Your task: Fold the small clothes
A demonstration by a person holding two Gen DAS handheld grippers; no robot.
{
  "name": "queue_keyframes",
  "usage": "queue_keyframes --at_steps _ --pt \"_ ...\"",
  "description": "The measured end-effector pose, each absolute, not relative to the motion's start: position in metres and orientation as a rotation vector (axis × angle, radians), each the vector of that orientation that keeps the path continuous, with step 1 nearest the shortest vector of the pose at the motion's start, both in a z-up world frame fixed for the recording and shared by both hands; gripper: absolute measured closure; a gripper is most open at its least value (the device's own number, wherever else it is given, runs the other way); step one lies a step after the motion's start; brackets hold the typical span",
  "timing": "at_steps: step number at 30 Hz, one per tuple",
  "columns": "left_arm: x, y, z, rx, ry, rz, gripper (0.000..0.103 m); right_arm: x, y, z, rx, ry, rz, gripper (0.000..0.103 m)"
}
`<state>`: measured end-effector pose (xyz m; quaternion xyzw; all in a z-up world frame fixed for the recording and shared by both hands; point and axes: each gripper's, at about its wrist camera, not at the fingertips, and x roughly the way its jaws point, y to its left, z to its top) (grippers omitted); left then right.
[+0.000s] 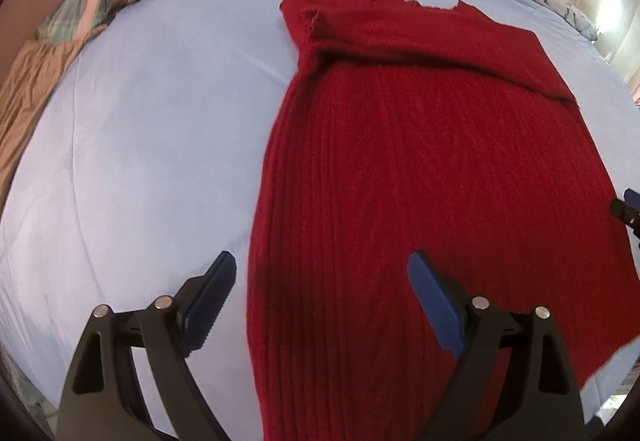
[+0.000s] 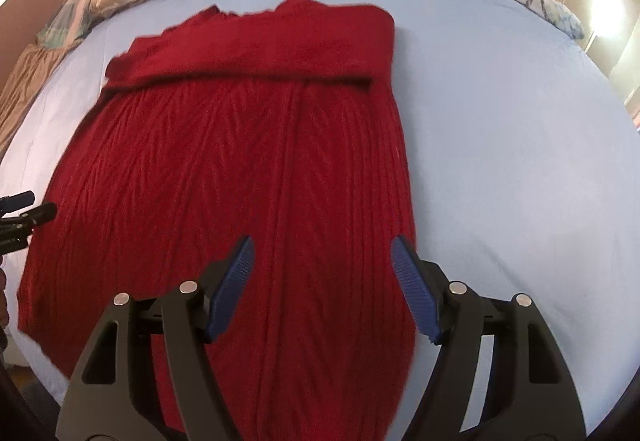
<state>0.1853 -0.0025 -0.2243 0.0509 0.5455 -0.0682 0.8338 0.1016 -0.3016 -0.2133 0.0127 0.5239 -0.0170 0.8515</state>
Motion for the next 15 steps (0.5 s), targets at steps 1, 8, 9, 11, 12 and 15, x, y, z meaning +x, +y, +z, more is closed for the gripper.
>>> queue_keyframes --at_steps 1,8,9,11,12,15 --pt "0.174 0.001 -0.224 0.095 1.156 -0.152 0.015 0.091 -0.301 -0.213 0.024 1.101 -0.042 0.032" --pt "0.132 0.008 -0.230 0.020 1.180 -0.165 0.015 0.039 -0.306 -0.215 0.045 1.110 -0.072 0.032" --pt "0.127 0.009 -0.231 0.010 1.188 -0.167 0.015 0.033 -0.307 -0.214 0.045 1.110 -0.077 0.032" --pt "0.120 0.010 -0.232 0.007 1.201 -0.163 0.015 0.025 -0.310 -0.211 0.046 1.113 -0.093 0.032" --pt "0.114 0.011 -0.231 0.007 1.208 -0.160 0.015 0.021 -0.311 -0.210 0.047 1.117 -0.104 0.032" --pt "0.100 0.014 -0.229 0.006 1.224 -0.164 0.015 0.005 -0.316 -0.207 0.052 1.151 -0.133 0.032"
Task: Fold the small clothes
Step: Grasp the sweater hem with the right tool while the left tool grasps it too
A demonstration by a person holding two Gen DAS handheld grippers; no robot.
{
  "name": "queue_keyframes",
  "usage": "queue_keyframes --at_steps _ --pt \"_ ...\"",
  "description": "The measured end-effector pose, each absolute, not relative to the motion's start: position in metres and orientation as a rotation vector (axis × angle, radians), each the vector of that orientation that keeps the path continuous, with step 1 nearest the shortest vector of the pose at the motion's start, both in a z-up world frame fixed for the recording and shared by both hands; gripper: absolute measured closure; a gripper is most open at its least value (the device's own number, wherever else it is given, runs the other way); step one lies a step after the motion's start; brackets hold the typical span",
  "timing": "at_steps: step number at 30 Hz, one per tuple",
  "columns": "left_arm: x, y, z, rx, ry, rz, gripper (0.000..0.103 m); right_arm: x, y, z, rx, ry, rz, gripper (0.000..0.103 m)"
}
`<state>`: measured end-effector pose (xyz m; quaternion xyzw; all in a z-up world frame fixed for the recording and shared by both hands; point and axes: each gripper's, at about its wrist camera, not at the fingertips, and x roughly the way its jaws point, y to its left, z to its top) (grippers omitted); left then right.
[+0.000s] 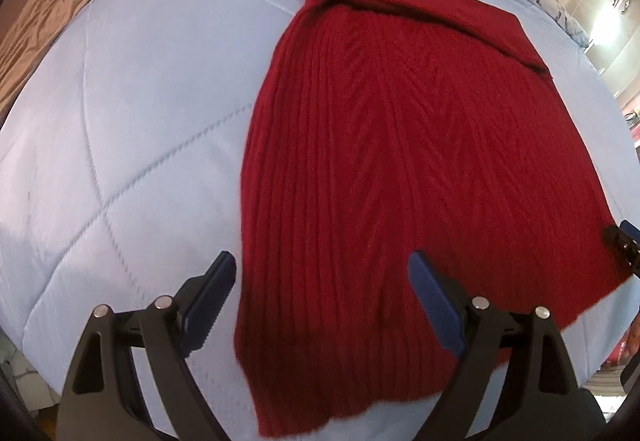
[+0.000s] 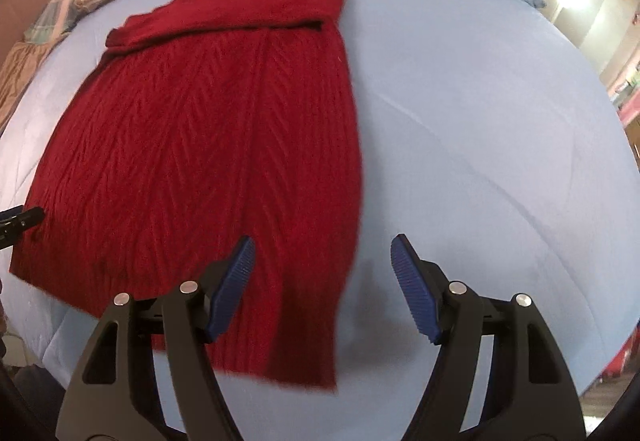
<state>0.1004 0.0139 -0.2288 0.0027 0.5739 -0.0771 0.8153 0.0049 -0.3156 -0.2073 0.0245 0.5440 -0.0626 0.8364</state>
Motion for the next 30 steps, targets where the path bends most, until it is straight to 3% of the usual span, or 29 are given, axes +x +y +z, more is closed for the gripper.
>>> queue_keyframes --at_steps 6,9,11,30 --pt "0.088 0.020 -0.222 0.008 1.240 -0.183 0.015 -0.012 -0.318 -0.203 0.114 1.244 -0.081 0.036" --pt "0.089 0.024 -0.221 -0.019 1.251 -0.193 0.015 -0.012 -0.319 -0.208 0.163 1.286 -0.066 0.048" --pt "0.089 0.025 -0.223 -0.020 1.251 -0.192 0.015 -0.004 -0.319 -0.224 0.194 1.369 -0.055 0.093" --pt "0.071 0.053 -0.237 -0.235 1.340 -0.175 0.015 -0.003 -0.309 -0.217 0.129 1.344 0.001 0.093"
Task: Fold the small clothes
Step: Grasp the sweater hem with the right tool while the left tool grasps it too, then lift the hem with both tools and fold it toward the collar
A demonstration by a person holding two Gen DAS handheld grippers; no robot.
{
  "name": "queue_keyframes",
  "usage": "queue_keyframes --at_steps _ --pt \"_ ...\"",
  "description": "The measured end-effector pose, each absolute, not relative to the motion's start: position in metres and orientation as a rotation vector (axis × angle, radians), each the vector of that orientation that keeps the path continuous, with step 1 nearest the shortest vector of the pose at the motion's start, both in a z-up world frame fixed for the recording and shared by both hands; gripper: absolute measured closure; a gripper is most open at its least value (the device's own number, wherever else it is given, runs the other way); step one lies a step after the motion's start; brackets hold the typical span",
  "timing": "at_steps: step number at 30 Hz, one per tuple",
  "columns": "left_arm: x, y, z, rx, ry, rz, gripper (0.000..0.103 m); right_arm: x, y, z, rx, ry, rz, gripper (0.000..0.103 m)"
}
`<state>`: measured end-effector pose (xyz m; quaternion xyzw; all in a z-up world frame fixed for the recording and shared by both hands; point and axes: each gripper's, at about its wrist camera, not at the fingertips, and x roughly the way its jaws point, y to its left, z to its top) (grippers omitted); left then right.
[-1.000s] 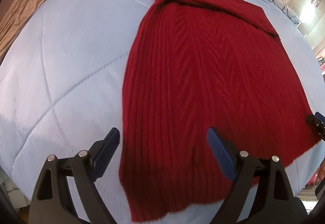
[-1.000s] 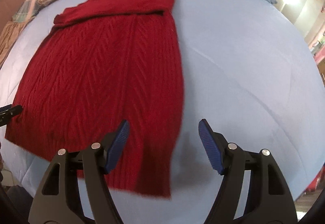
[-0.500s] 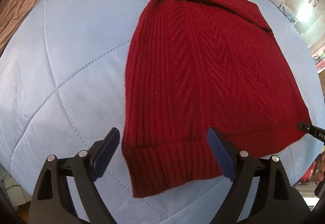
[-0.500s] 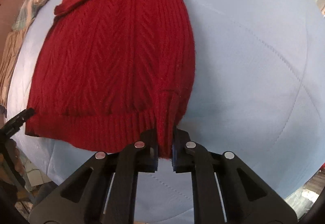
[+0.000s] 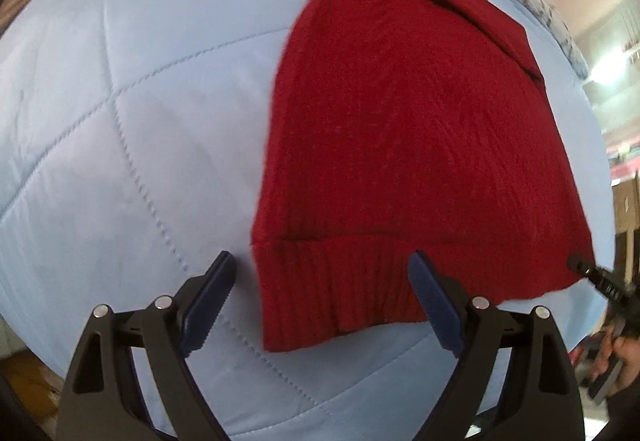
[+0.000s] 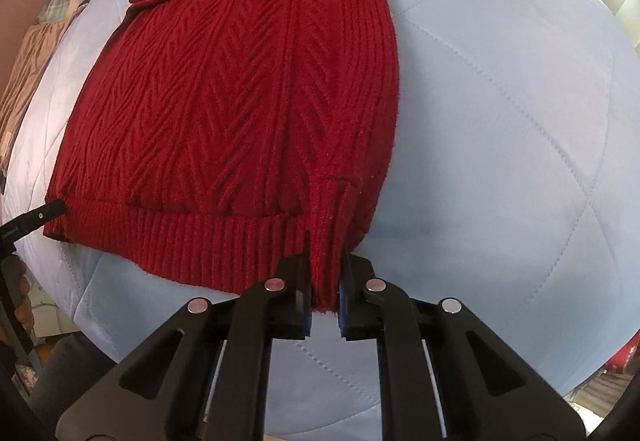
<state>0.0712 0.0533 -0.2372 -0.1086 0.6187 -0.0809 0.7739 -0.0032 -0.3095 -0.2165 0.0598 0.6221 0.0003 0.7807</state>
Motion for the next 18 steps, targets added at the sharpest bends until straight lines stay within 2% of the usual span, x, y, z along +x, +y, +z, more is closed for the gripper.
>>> queue_keyframes --at_steps 6,7,8,9,11,14,18 --pt "0.070 0.048 -0.241 -0.237 1.366 -0.189 0.017 -0.003 -0.308 -0.215 0.123 1.344 0.005 0.093" --pt "0.070 0.048 -0.241 -0.243 1.368 -0.182 0.027 -0.003 -0.308 -0.215 0.124 1.344 0.004 0.093" --pt "0.070 0.049 -0.241 -0.256 1.382 -0.173 0.046 -0.003 -0.308 -0.215 0.127 1.343 0.004 0.093" --pt "0.069 0.050 -0.242 -0.260 1.397 -0.166 0.055 -0.003 -0.307 -0.215 0.129 1.344 0.004 0.093" --pt "0.067 0.051 -0.242 -0.289 1.425 -0.190 0.082 -0.003 -0.307 -0.215 0.126 1.346 0.009 0.093" --pt "0.070 0.049 -0.238 -0.259 1.434 -0.213 0.090 -0.001 -0.308 -0.217 0.128 1.353 0.017 0.093" --pt "0.080 0.038 -0.225 -0.140 1.402 -0.238 0.094 0.001 -0.310 -0.210 0.131 1.341 0.033 0.093"
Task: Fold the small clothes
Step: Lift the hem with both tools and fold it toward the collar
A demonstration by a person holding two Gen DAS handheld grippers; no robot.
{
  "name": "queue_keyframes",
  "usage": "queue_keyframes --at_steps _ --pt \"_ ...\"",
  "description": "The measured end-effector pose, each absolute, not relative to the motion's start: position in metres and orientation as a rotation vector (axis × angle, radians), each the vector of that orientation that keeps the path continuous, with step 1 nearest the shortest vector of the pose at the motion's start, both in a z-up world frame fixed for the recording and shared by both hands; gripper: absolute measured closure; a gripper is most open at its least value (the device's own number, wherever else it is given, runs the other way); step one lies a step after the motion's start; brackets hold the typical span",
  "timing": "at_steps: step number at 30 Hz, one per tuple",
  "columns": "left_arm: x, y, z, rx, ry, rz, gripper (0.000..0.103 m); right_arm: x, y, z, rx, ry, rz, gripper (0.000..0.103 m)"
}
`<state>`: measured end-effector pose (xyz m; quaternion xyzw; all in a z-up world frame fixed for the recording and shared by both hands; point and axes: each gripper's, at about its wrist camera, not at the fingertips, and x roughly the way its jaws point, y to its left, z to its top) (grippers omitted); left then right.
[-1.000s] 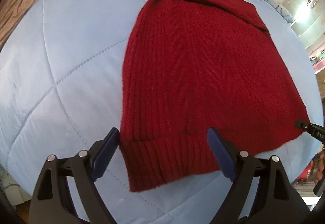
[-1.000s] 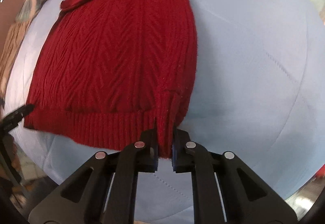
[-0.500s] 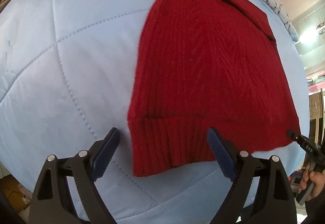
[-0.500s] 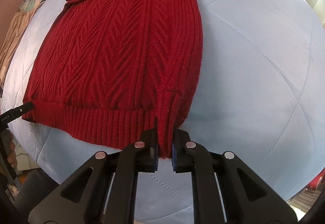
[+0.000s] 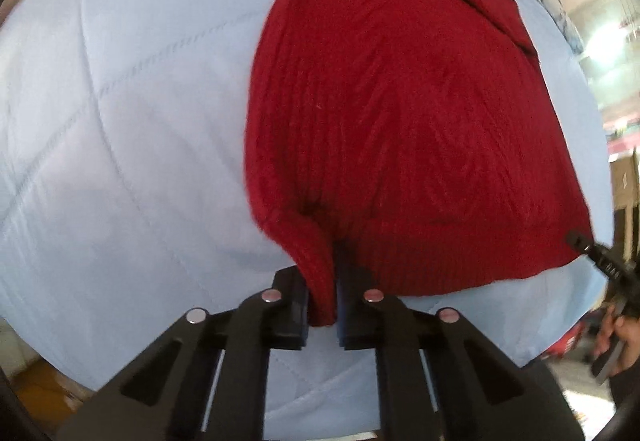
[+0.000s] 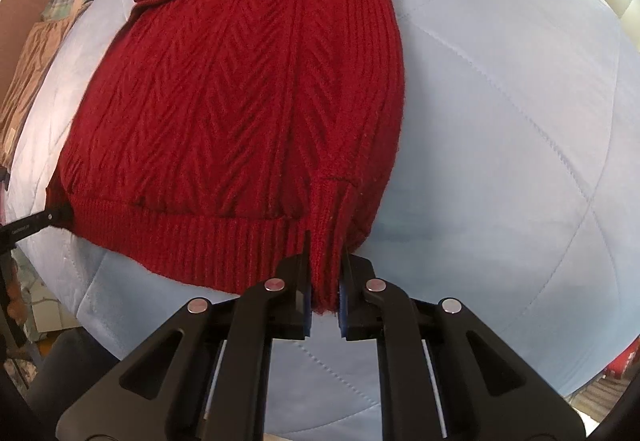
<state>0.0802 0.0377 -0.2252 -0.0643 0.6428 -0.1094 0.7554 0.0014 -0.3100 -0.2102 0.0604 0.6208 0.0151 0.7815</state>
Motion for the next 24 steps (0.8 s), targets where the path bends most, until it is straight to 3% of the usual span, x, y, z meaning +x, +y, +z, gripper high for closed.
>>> queue_keyframes --at_steps 10,24 --pt "0.138 0.013 -0.141 0.028 1.122 -0.355 0.094 0.039 -0.328 -0.151 0.087 1.182 0.115 0.094" --pt "0.274 0.009 -0.126 -0.014 0.810 -0.211 0.094 0.162 -0.342 -0.118 0.056 0.807 0.069 0.094"
